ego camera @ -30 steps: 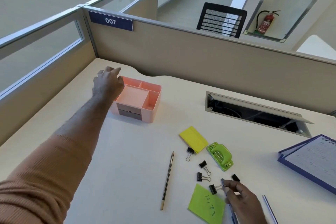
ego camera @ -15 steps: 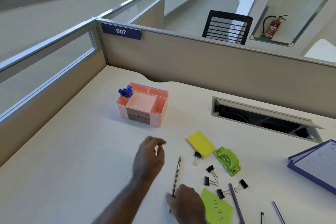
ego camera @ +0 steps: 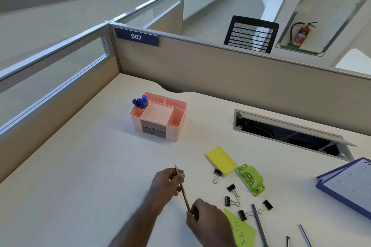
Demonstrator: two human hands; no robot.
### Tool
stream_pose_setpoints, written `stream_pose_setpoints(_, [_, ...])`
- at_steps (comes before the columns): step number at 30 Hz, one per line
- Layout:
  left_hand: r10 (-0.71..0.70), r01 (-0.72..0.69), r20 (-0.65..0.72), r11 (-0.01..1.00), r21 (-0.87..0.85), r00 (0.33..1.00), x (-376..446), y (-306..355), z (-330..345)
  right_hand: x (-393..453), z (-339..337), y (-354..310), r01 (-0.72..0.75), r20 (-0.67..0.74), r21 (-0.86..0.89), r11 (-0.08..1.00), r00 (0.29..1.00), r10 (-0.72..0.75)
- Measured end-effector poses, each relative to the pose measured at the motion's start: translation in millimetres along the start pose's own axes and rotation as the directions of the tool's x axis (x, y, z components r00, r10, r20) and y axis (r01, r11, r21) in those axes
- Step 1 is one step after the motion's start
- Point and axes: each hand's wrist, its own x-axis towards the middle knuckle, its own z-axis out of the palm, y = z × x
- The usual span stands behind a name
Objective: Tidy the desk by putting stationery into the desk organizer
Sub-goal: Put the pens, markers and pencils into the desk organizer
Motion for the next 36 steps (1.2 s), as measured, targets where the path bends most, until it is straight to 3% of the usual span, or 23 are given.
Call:
stream_pose_setpoints(2, [-0.02,0.031,0.072,0.988,-0.148,0.997,-0.5,10.5,-9.3,-3.2,-5.8,7.8,0.064,-0.055,0.044,0.997,0.997,-0.062])
stream_pose_setpoints(5, [0.015,0.006,0.086,0.971,-0.238,0.996,4.3,29.3,-29.8,-7.5,-13.3,29.2,0.119,-0.153,0.114,0.986,0.983,-0.101])
stream_pose_setpoints(9, [0.185,-0.223,-0.17,0.944,-0.242,0.968,20.3,62.9,-80.6,-12.6,-21.0,69.8,0.093,-0.273,0.175,0.98,0.961,-0.042])
stream_pose_setpoints(11, [0.302,-0.366,-0.354,0.922,-0.127,0.885,32.9,78.3,-112.2,-15.4,-23.1,93.6,0.09,-0.34,0.163,0.983,0.94,-0.03])
stream_pose_setpoints(14, [0.422,-0.487,-0.564,0.872,0.04,0.71,47.8,99.0,-147.4,-21.9,-23.5,119.9,0.062,-0.425,0.129,0.99,0.905,-0.001])
stream_pose_setpoints(16, [0.503,-0.522,-0.617,0.836,0.169,0.606,56.9,109.0,-161.5,-28.1,-23.0,128.3,0.031,-0.455,0.118,0.993,0.89,0.026])
stream_pose_setpoints(19, [0.611,-0.498,-0.582,0.786,0.365,0.537,73.0,114.4,-170.1,-33.9,-20.4,138.4,0.006,-0.483,0.133,0.991,0.873,0.06])
stream_pose_setpoints(26, [0.663,-0.396,-0.494,0.741,0.542,0.563,111.7,110.0,-161.3,-39.8,-24.4,150.4,-0.03,-0.568,0.149,0.988,0.816,0.111])
stream_pose_setpoints(32, [0.618,-0.315,-0.433,0.746,0.587,0.656,134.8,99.6,-149.1,-51.8,-33.0,176.2,-0.241,-0.7,0.186,0.953,0.648,0.3])
stream_pose_setpoints(36, [0.573,-0.194,-0.437,0.732,0.653,0.694,133.6,95.2,-139.5,-60.1,-31.7,188.1,-0.281,-0.688,0.133,0.951,0.664,0.292])
